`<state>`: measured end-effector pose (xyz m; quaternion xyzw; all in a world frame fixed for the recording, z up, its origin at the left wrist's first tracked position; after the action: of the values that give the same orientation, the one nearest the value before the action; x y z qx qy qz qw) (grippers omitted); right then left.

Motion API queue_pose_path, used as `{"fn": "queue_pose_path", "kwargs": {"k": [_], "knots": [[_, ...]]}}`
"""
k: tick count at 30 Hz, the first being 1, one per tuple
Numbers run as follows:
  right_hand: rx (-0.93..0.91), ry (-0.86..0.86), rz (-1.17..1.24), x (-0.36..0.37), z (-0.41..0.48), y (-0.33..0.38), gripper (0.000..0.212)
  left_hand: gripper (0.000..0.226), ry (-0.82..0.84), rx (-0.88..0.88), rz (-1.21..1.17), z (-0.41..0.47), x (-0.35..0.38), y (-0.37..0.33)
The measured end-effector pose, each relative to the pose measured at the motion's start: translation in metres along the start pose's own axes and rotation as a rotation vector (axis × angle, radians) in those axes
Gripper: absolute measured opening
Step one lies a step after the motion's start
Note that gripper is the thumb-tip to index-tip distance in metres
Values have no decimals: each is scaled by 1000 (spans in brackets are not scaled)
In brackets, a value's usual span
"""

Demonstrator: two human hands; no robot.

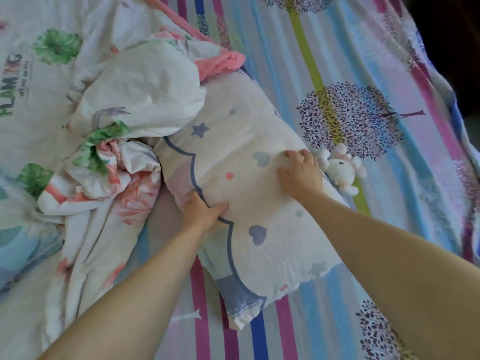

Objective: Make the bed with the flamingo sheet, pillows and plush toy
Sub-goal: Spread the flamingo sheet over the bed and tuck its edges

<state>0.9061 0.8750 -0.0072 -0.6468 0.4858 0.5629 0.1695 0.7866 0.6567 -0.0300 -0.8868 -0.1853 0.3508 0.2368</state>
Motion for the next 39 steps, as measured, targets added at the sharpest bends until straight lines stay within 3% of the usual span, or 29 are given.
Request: {"fn": "queue_pose_path", "kwargs": {"k": [2, 6, 10, 14, 17, 19, 23, 32, 39], "knots": [[19, 18, -60, -1, 17, -9, 56, 117, -16, -80, -90, 3, 6, 0], [177, 221, -73, -7, 28, -18, 80, 121, -103, -121, -253, 15, 5, -4], [1, 113, -208, -3, 18, -8, 62, 131, -172, -204, -322, 27, -2, -14], [-94, -30, -82, -10, 0, 4, 45, 94, -165, -248, -287, 22, -6, -22], [-99, -104, 58, -22, -18, 7, 43, 63, -202, -188, -234, 2, -14, -30], [-99, -156, 171, -34, -35, 6, 39, 54, -212, -132, -201, -12, -21, -32], [-117, -234, 235, -60, -68, 1, 26, 43, -174, -39, -193, -39, -40, -44], [-33, -317, 275, -122, -149, 2, 26, 29, -97, 92, -267, -130, -82, -88], [-30, -410, 279, -186, -194, -8, 24, 42, -71, 174, -300, -193, -86, -123]]}}
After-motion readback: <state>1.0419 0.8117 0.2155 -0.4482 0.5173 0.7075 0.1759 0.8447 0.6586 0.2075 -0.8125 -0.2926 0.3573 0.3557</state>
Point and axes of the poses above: each hand's wrist, its own z-axis towards the middle knuckle, its own x-axis out of the palm, y = z × x, the point moved 2 cm from there along z, towards the middle knuckle, and after that the axes turned 1 degree about -z, right-handed, at the moved point
